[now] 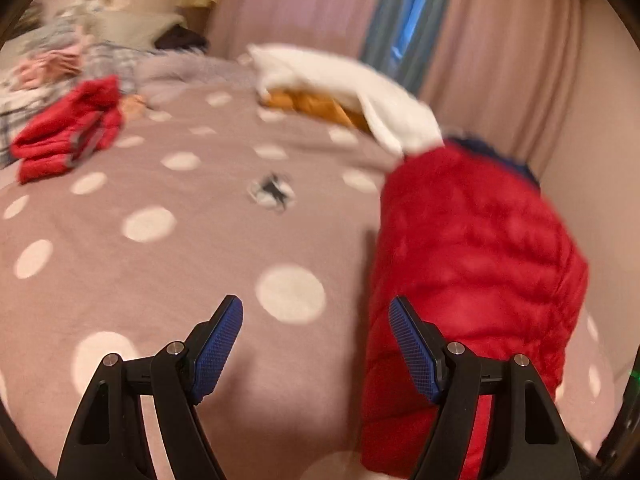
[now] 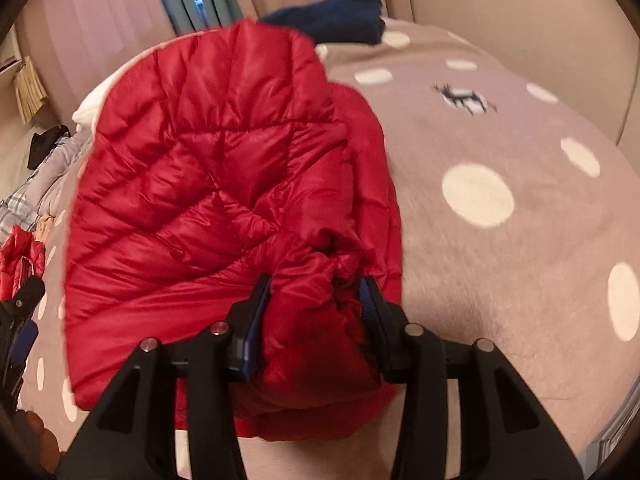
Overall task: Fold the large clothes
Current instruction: 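Grasp the red jacket bundle with the right tool while the left tool grasps its other end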
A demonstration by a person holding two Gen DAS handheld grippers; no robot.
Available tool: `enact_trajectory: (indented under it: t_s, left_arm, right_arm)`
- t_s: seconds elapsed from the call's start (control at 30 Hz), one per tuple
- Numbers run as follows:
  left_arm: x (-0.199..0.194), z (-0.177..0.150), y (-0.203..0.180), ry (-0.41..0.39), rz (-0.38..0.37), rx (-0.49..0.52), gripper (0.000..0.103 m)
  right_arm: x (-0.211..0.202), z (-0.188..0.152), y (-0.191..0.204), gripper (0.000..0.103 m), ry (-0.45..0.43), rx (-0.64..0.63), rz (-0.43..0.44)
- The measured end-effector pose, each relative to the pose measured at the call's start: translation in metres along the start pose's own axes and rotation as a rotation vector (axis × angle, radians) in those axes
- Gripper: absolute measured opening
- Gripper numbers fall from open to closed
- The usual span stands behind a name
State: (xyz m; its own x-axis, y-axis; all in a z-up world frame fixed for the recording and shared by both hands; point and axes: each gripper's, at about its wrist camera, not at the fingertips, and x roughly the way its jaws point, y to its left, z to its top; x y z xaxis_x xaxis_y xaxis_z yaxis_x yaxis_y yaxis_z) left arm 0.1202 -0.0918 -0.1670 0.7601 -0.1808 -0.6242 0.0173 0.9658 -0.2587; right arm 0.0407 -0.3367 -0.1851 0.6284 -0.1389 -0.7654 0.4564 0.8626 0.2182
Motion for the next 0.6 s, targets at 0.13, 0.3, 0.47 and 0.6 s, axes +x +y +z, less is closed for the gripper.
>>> enact_trajectory:
  t_s: [0.13, 0.3, 0.47, 0.6]
  left_arm:
    - [0.025, -0.016, -0.013, 0.045, 0.023, 0.003, 0.074]
    - [0.041, -0.021, -0.013, 0.08, -0.001, -0.043, 0.072]
    - [0.048, -0.024, -0.012, 0.098, 0.012, -0.035, 0.072]
    - [0.045, -0.021, -0.006, 0.094, 0.007, -0.046, 0.073]
  right_arm:
    - [0.015, -0.004, -0.011, 0.056, 0.038, 0.023, 0.017]
    - [0.024, -0.004, -0.022, 0.067, 0.067, 0.072, 0.058]
    - [0.024, -0.003, -0.015, 0.068, 0.063, 0.053, 0.041]
    - [0.021, -0.002, -0.018, 0.074, 0.051, 0.087, 0.067]
